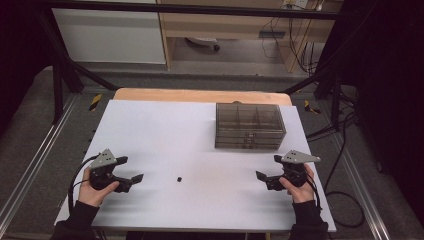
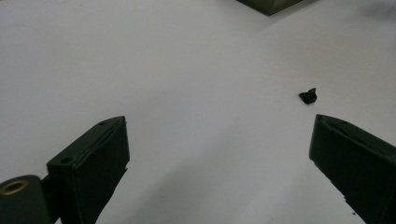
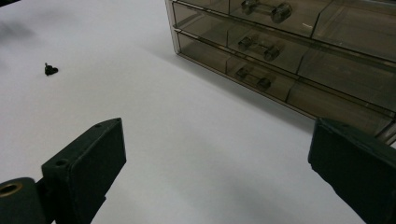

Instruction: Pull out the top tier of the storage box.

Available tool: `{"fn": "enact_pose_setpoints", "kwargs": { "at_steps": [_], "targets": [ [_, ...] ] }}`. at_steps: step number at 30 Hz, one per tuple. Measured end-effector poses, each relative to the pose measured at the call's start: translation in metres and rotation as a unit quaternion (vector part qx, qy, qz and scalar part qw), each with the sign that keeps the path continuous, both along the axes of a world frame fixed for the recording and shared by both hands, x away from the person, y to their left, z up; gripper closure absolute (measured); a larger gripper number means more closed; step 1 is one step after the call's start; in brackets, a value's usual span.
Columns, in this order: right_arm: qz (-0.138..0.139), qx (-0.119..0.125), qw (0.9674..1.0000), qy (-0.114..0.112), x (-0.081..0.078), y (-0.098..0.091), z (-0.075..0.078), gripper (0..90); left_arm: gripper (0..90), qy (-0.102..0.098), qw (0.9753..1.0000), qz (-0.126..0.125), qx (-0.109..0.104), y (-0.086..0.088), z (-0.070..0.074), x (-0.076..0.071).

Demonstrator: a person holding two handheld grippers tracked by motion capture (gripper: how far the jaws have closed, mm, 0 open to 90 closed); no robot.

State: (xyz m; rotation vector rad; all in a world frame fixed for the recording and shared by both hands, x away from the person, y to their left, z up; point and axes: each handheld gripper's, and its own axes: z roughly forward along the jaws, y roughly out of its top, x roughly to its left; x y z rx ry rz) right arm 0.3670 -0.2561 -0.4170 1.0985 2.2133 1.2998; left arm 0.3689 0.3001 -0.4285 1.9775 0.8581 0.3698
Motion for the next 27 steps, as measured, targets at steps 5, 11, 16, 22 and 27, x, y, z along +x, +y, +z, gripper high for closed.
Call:
{"fn": "enact_pose_setpoints", "kwargs": {
  "at_steps": [5,11,16,22,27],
  "targets": [
    [-0.003,-0.003,1.0,-0.002,0.001,0.002,0.001,5.2,4.6,-0.002,1.0,0.003,-0.002,0.002,0.001,0.0],
    [-0.002,-0.015,0.9999,-0.004,0.002,0.007,0.003,5.8,4.6,-0.002,1.0,0.002,0.0,0.002,0.001,0.0],
    [0.001,-0.03,0.9995,-0.006,0.002,0.01,0.005,5.9,4.6,-0.001,1.0,0.001,0.002,0.001,0.0,0.0],
    [0.005,-0.038,0.9992,-0.013,0.003,0.012,0.007,6.0,4.6,-0.001,1.0,0.001,0.002,0.0,0.0,0.0],
    [0.01,-0.051,0.9985,-0.017,0.004,0.016,0.009,6.3,4.6,0.0,1.0,0.001,0.003,0.0,0.0,0.0]
  ]
}}
